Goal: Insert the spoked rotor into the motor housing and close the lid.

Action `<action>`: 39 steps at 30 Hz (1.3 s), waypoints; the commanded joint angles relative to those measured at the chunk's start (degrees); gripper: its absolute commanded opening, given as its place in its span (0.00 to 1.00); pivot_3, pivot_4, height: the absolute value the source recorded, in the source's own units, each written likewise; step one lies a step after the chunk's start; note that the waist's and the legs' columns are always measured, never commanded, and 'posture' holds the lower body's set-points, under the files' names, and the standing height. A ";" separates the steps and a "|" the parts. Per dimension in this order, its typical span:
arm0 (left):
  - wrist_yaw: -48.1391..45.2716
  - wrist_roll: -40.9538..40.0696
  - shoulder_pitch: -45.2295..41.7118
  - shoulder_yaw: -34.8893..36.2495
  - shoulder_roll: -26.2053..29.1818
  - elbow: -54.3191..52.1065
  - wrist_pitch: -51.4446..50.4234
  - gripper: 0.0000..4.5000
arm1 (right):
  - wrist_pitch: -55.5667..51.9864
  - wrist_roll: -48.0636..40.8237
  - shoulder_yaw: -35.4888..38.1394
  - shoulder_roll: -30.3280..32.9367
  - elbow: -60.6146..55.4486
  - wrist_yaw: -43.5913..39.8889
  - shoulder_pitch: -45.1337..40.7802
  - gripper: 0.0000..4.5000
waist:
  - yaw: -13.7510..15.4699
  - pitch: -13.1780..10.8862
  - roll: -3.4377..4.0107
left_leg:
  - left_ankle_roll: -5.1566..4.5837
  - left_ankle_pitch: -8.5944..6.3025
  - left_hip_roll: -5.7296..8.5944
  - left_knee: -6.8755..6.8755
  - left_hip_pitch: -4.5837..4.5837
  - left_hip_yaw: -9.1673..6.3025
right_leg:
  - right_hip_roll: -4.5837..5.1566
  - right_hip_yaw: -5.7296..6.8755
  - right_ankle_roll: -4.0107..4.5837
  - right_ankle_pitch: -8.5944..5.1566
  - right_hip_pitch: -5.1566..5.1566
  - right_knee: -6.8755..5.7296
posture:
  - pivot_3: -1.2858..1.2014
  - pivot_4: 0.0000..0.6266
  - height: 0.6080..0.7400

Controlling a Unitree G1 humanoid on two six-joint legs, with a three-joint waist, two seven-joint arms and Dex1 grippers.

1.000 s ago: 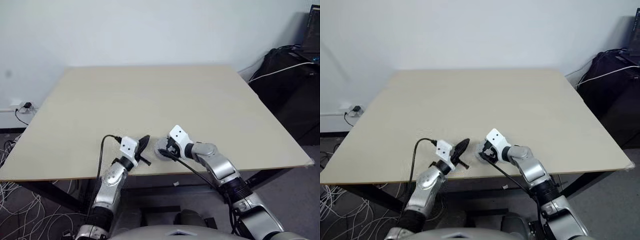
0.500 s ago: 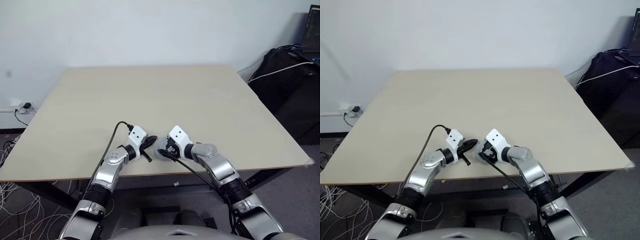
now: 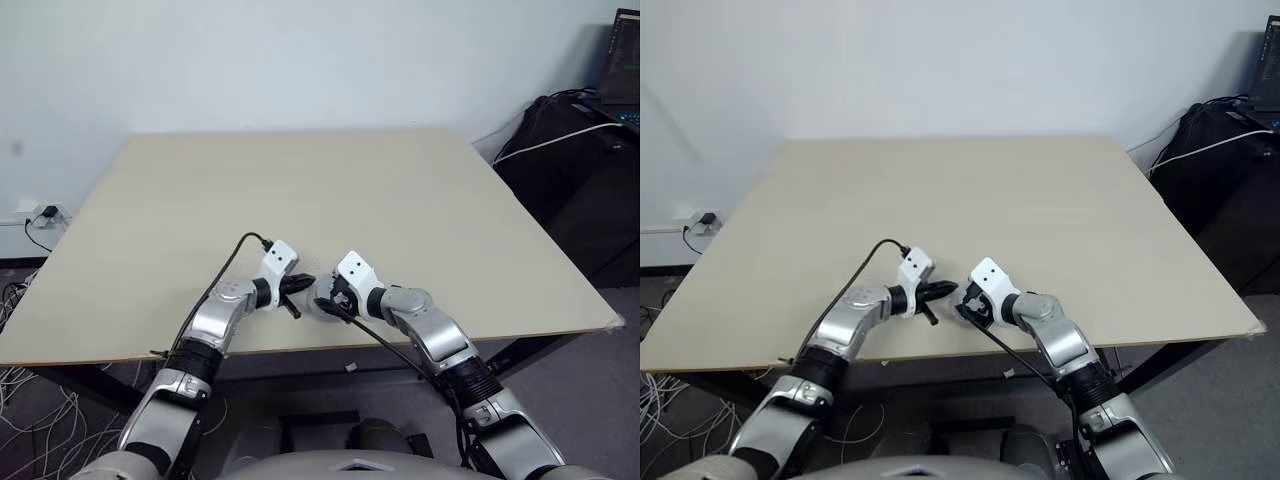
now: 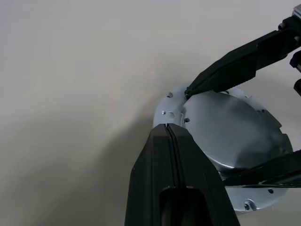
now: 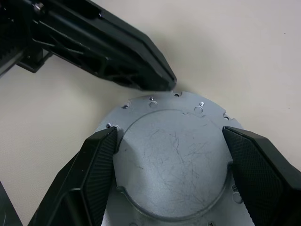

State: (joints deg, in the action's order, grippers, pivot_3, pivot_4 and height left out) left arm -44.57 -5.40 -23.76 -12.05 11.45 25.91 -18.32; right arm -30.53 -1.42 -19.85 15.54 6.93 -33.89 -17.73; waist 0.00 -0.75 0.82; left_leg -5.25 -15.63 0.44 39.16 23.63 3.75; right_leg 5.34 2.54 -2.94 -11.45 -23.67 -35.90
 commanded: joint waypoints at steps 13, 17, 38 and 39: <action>-0.61 3.65 -3.71 -3.50 -1.55 4.82 -0.17 0.00 | -0.52 1.66 -0.03 0.41 0.40 1.43 0.37 0.73 | -0.07 -0.01 -0.04 | 0.00 0.00 0.02 -0.01 0.00 -0.06 | 0.16 -0.01 0.01 0.01 0.00 -0.01 | 0.52 0.00 1.00; -1.19 3.80 -3.64 -3.80 -1.91 5.21 -0.31 0.00 | 0.15 1.12 0.45 0.47 0.06 1.08 0.56 0.73 | -0.04 0.00 -0.04 | 0.01 -0.01 0.02 -0.02 0.01 -0.08 | 0.20 -0.02 0.01 0.01 0.00 -0.01 | 0.52 0.00 1.00; -1.44 3.48 -2.26 -3.20 -2.28 4.68 -0.33 0.00 | -2.72 -5.88 3.92 0.12 -6.64 -4.13 1.98 0.99 | 0.76 0.00 -0.04 | 0.00 -0.02 0.03 -0.11 0.18 -0.16 | 0.27 -0.12 0.11 -0.07 -0.12 0.13 | 0.52 0.00 1.00; -1.44 3.47 -2.21 -3.20 -2.36 4.70 -0.29 0.00 | -2.73 -5.93 4.29 0.18 -6.86 -3.94 2.06 0.99 | 0.78 0.00 -0.04 | 0.01 -0.02 0.03 -0.14 0.18 -0.16 | 0.27 -0.12 0.14 -0.09 -0.14 0.13 | 0.52 0.00 1.00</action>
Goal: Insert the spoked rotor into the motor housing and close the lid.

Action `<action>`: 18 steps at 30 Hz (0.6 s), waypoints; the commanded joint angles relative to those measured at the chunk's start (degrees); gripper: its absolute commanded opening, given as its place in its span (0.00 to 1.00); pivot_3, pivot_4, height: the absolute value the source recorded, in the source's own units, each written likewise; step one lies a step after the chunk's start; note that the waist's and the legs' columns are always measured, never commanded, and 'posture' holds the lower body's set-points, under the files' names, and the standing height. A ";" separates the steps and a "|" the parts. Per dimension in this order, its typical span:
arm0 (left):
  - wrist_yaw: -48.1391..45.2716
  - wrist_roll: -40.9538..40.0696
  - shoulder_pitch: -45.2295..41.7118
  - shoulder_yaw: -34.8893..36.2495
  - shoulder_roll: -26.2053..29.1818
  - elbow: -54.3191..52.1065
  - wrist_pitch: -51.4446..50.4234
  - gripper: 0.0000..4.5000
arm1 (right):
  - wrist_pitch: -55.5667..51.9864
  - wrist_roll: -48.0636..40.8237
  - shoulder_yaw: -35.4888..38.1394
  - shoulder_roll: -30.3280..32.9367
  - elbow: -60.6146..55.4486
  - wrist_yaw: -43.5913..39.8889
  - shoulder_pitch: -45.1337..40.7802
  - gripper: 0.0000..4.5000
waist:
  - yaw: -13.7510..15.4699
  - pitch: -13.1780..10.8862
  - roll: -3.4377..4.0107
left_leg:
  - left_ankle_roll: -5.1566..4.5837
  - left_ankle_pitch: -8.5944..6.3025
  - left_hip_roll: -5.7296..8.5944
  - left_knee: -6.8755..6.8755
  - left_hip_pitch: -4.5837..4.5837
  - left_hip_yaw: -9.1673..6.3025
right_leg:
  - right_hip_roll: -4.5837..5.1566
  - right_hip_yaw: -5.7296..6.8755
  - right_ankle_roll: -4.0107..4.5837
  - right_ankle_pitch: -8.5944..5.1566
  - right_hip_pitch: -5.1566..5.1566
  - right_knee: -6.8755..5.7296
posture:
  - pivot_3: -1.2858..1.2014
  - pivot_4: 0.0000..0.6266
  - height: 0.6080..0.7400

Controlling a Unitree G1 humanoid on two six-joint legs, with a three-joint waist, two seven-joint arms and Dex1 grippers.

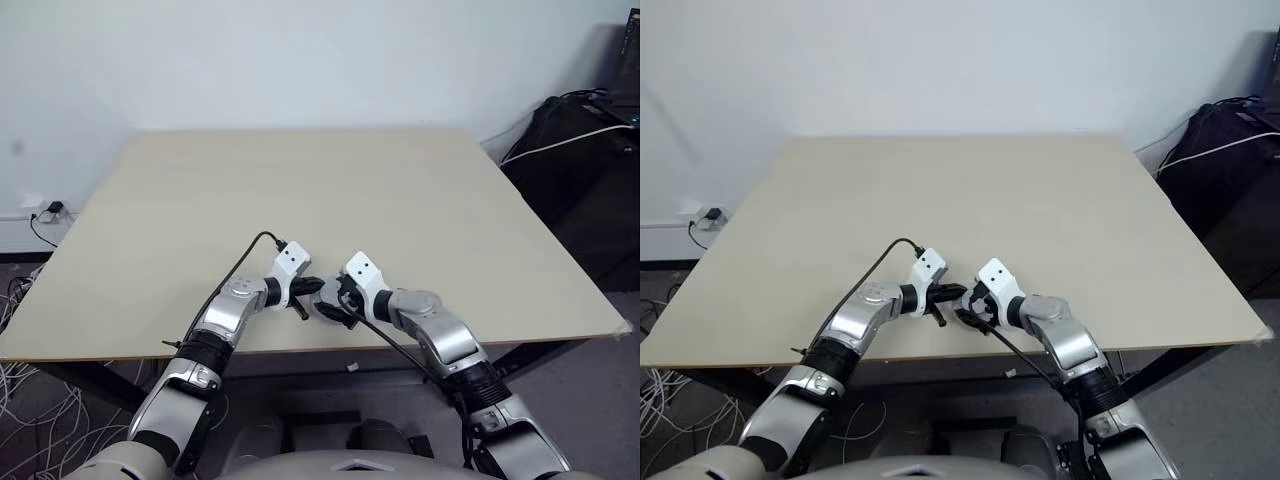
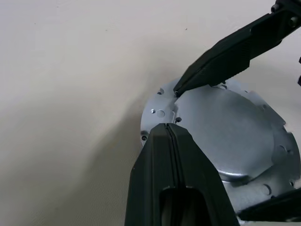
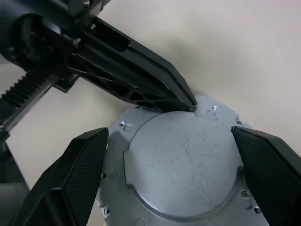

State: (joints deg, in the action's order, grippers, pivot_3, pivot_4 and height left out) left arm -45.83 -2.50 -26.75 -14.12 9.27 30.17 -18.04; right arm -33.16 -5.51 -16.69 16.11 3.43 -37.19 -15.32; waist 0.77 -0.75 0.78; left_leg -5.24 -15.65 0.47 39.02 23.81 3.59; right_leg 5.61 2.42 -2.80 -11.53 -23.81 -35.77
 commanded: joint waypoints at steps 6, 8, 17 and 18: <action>-0.27 0.47 0.86 -1.20 -0.44 0.52 -0.51 0.00 | 1.04 -1.41 3.71 -0.54 -3.48 2.51 -0.03 0.99 | 0.09 0.00 0.00 | 0.00 0.00 0.00 -0.05 0.01 -0.01 | 0.01 0.00 0.05 -0.03 -0.03 0.00 | 0.52 0.00 1.00; -0.30 0.42 0.84 -1.22 -0.52 0.54 -0.50 0.00 | 1.06 -1.54 4.23 -0.44 -3.80 2.97 0.20 0.99 | 0.09 0.00 0.00 | 0.00 0.00 0.01 -0.05 0.01 -0.01 | 0.02 0.00 0.05 -0.03 -0.02 0.00 | 0.52 0.00 1.00; -0.23 0.29 1.07 -1.28 -0.76 0.29 -0.60 0.00 | -5.14 -9.11 8.05 3.77 -17.21 -1.42 6.39 0.99 | 0.32 -0.01 -0.02 | -0.01 -0.01 0.02 -0.05 0.04 -0.03 | 0.04 0.03 0.07 -0.04 -0.02 0.03 | 0.52 0.00 1.00; -0.22 0.27 1.08 -1.27 -0.78 0.29 -0.57 0.00 | -6.21 -10.37 9.16 4.26 -19.04 -1.40 7.51 0.99 | 0.37 -0.01 -0.02 | -0.01 -0.01 0.02 -0.04 0.04 -0.03 | 0.04 0.02 0.07 -0.04 -0.02 0.03 | 0.52 0.00 1.00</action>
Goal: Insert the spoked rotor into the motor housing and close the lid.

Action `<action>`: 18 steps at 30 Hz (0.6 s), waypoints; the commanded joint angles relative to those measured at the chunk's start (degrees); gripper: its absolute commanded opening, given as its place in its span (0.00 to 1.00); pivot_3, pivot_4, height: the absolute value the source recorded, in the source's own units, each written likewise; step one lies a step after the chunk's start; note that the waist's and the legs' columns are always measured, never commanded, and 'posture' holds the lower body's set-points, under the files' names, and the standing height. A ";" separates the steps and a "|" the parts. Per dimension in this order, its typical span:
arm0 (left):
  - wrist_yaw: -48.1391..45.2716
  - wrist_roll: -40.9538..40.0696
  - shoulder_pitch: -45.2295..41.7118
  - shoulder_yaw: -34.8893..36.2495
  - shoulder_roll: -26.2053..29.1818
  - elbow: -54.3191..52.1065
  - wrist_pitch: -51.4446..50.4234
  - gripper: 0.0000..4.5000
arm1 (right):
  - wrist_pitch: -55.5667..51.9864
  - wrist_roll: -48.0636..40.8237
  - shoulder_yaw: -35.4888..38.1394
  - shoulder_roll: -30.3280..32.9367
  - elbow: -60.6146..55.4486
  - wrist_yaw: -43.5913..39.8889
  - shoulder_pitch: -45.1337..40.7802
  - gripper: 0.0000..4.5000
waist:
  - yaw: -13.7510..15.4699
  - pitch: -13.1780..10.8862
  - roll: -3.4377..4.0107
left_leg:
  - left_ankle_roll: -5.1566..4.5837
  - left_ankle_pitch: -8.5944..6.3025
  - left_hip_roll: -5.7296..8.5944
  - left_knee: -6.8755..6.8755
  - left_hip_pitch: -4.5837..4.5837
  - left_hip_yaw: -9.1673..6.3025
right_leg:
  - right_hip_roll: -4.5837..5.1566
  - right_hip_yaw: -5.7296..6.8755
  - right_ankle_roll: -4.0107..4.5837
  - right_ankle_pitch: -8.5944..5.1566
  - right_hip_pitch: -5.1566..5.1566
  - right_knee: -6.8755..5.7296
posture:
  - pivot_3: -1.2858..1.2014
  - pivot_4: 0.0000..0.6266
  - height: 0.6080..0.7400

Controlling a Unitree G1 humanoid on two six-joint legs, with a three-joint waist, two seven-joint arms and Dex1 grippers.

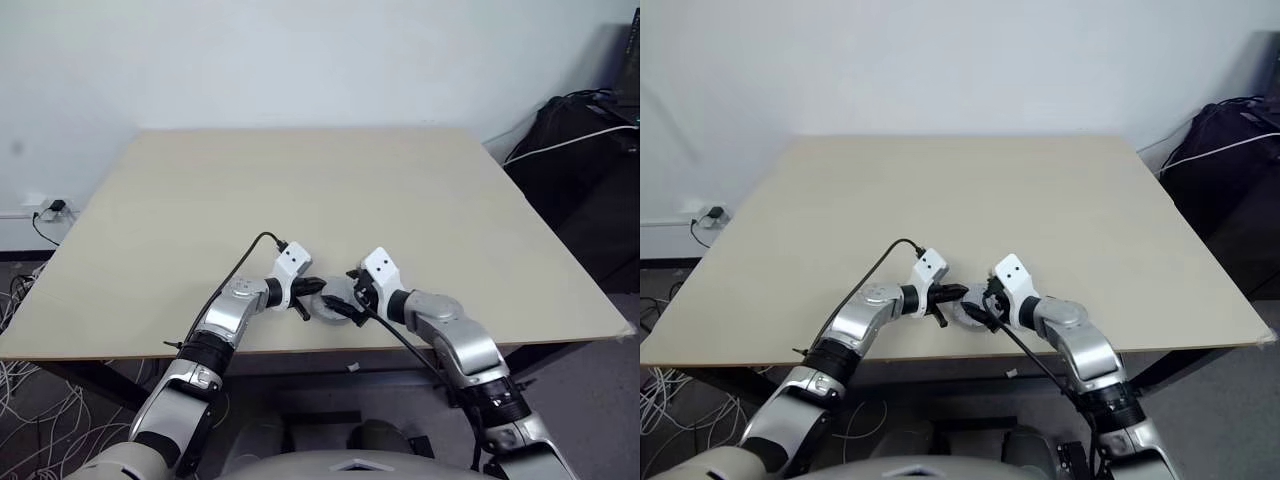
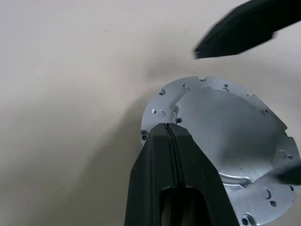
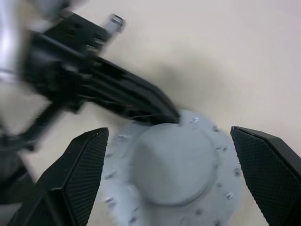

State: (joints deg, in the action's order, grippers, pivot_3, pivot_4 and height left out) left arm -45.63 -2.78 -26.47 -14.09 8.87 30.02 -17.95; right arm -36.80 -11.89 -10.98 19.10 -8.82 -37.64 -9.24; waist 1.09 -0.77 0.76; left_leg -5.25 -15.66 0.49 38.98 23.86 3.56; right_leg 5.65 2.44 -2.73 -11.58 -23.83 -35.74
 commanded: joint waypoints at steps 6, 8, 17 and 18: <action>-0.83 0.59 1.06 -1.47 -0.38 0.45 0.72 0.00 | -8.79 -12.28 16.57 -3.54 -11.64 7.99 7.47 0.99 | 0.38 -0.02 -0.04 | 0.00 0.00 -0.01 -0.01 0.00 -0.03 | 0.00 0.02 -0.01 -0.01 0.02 0.01 | 0.52 0.00 1.00; -1.07 0.56 1.09 -1.48 -0.27 0.54 0.80 0.00 | -12.61 -14.45 20.69 -7.26 -11.93 13.15 8.61 0.99 | 0.49 -0.02 -0.02 | 0.00 0.00 -0.02 -0.02 0.00 -0.04 | 0.00 0.02 -0.02 -0.01 0.02 0.00 | 0.52 0.00 1.00; -1.41 0.69 0.73 -1.39 0.09 1.03 0.66 0.00 | -31.54 -25.19 37.13 -25.56 -10.81 32.68 6.99 0.99 | 0.38 0.06 0.18 | 0.01 0.00 -0.01 -0.12 0.02 -0.03 | 0.00 -0.02 0.00 -0.01 -0.05 0.00 | 0.52 0.00 1.00; -1.42 0.72 0.69 -1.38 0.14 1.08 0.65 0.00 | -33.30 -26.60 38.35 -26.63 -10.80 33.91 6.29 0.99 | 0.35 0.07 0.21 | 0.00 0.00 0.01 -0.12 0.03 -0.02 | 0.01 -0.03 0.00 -0.01 -0.05 0.01 | 0.52 0.00 1.00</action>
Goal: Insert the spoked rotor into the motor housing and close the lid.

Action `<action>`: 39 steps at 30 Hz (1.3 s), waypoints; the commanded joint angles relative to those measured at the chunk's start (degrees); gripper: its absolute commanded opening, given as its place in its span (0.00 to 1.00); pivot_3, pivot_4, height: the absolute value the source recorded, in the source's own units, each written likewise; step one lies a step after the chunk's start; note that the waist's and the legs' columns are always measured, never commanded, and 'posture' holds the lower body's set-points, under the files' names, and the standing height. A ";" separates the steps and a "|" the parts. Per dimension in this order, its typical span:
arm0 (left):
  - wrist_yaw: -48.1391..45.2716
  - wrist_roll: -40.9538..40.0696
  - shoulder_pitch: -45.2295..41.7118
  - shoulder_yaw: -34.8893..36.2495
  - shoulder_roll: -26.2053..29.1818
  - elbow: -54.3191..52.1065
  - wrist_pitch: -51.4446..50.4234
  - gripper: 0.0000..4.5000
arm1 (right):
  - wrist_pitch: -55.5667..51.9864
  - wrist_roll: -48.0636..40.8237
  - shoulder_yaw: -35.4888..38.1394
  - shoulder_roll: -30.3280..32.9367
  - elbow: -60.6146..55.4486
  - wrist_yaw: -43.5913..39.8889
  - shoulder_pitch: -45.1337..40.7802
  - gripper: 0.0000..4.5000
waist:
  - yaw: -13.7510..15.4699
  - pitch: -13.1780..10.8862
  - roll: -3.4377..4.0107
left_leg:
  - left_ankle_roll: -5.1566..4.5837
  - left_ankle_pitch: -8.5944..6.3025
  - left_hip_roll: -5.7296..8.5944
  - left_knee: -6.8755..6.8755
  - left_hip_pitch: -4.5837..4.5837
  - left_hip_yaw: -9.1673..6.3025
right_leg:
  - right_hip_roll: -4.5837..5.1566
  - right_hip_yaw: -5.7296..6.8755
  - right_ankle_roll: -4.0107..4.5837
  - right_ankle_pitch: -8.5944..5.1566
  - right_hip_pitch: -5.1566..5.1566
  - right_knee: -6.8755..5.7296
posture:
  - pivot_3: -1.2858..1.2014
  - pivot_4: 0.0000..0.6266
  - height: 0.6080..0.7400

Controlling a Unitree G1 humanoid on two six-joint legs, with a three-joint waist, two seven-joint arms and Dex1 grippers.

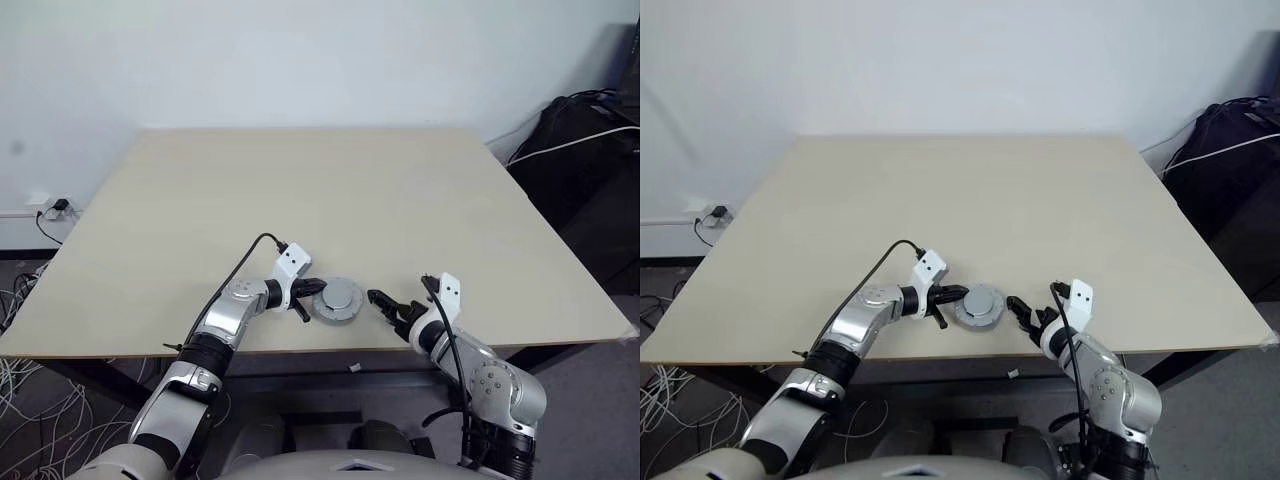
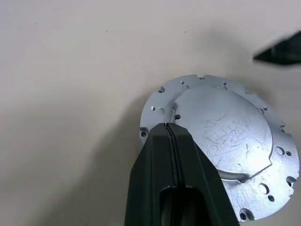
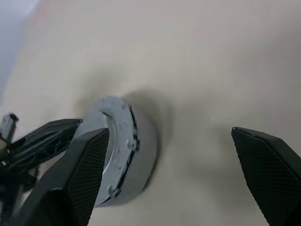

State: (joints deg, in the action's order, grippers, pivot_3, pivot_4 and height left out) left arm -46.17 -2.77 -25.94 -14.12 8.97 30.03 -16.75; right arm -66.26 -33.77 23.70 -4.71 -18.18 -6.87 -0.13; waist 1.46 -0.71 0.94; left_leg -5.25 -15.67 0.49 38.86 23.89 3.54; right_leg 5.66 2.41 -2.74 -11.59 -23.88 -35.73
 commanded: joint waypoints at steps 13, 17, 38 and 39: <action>-0.45 0.69 0.38 -0.92 0.36 1.05 -0.33 0.00 | -12.51 -16.69 8.50 -5.44 3.85 9.83 -8.65 0.99 | -0.29 0.11 0.20 | -0.02 0.01 0.01 0.00 -0.02 0.00 | -0.04 0.04 -0.03 -0.02 0.03 0.00 | 0.52 0.00 1.00; -0.36 0.72 0.36 -0.85 0.41 1.18 -0.20 0.00 | -11.98 -16.38 6.88 -5.64 6.23 11.77 -8.64 0.99 | -0.33 0.11 0.19 | -0.02 0.01 0.01 0.00 -0.03 0.00 | -0.06 0.06 -0.06 -0.04 0.05 0.00 | 0.52 0.00 1.00; -0.10 0.74 0.26 -0.50 0.61 0.69 -0.38 0.00 | -9.47 -19.38 0.28 -9.93 15.31 16.28 -9.02 0.99 | -2.10 0.16 0.09 | -0.03 0.01 -0.02 0.04 -0.19 -0.01 | -0.15 0.03 -0.20 -0.02 0.19 -0.04 | 0.52 0.00 1.00; -0.09 0.74 0.26 -0.50 0.57 0.73 -0.37 0.00 | -9.83 -19.83 0.03 -10.13 15.32 16.41 -8.94 0.99 | -2.11 0.16 0.09 | -0.03 0.01 -0.02 0.04 -0.19 -0.01 | -0.14 0.02 -0.21 -0.03 0.19 -0.03 | 0.52 0.00 1.00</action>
State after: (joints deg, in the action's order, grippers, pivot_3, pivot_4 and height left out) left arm -46.09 -2.68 -25.91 -13.49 9.78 30.39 -16.60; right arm -74.12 -51.57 27.37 -5.80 -4.11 9.24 -9.90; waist -0.64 -0.55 1.03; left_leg -5.28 -15.66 0.48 38.89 23.70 3.53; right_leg 5.52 2.43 -2.96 -11.63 -23.69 -35.76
